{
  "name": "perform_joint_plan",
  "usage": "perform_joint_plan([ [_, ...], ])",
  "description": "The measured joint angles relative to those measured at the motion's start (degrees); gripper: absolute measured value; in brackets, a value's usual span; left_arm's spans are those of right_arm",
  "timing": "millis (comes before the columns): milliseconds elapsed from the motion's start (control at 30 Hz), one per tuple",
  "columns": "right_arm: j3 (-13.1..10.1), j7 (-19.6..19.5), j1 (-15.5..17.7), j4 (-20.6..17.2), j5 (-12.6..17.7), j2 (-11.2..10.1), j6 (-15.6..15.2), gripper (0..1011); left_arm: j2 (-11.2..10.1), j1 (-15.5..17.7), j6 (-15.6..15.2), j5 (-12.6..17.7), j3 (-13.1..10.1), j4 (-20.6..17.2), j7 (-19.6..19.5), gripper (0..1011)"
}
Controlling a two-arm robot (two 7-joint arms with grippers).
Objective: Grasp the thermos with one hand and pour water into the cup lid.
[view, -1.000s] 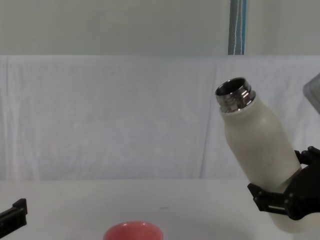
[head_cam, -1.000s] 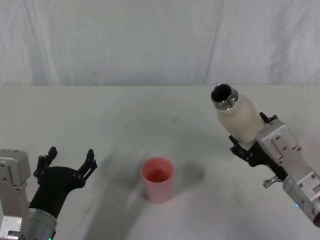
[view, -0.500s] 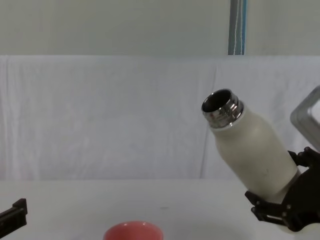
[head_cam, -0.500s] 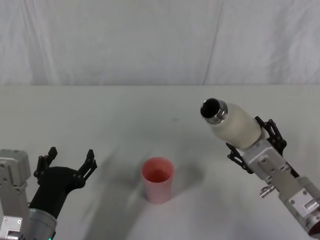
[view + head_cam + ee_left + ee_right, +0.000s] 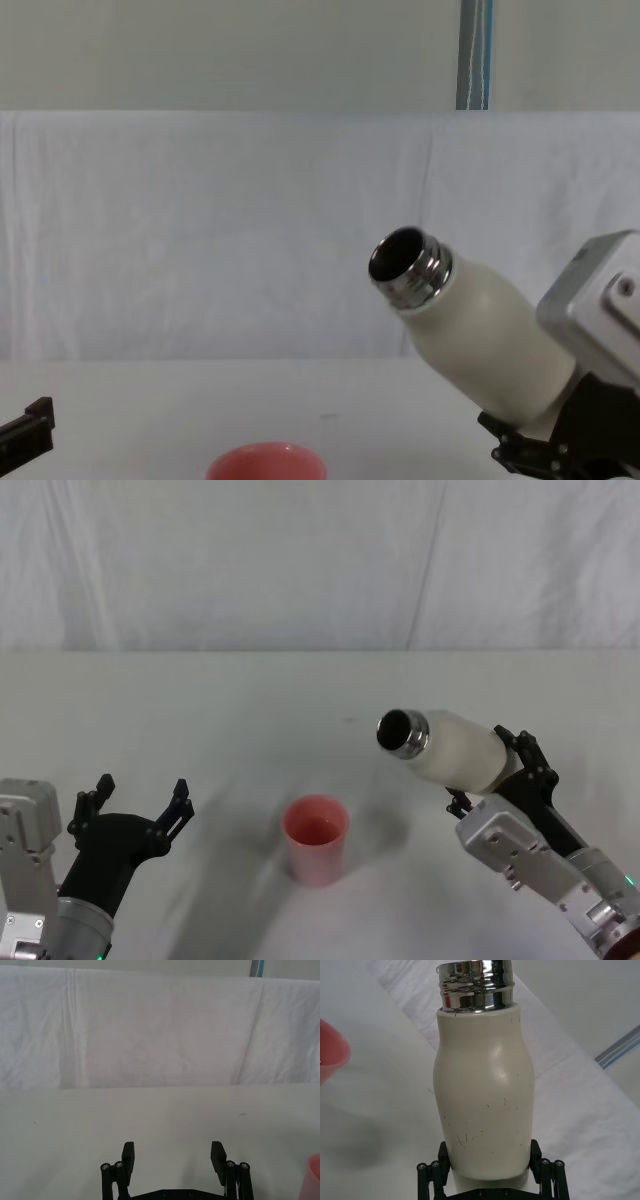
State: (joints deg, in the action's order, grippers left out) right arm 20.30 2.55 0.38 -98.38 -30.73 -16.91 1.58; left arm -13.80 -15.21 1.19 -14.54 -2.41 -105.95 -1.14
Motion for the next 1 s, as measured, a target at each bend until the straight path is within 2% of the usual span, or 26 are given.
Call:
perform_joint_plan([
  [567, 2.7, -4.0, -1.7, 2.6, -10.7, -1.5, 1.6, 956, 0.0, 0.0, 0.0, 0.0, 0.0, 0.0, 0.0, 1001],
  [1000, 4.1, -5.3, -2.8, 3.5, -14.2, -2.2, 1.6, 956, 0.0, 0.0, 0.0, 0.0, 0.0, 0.0, 0.0, 1001],
])
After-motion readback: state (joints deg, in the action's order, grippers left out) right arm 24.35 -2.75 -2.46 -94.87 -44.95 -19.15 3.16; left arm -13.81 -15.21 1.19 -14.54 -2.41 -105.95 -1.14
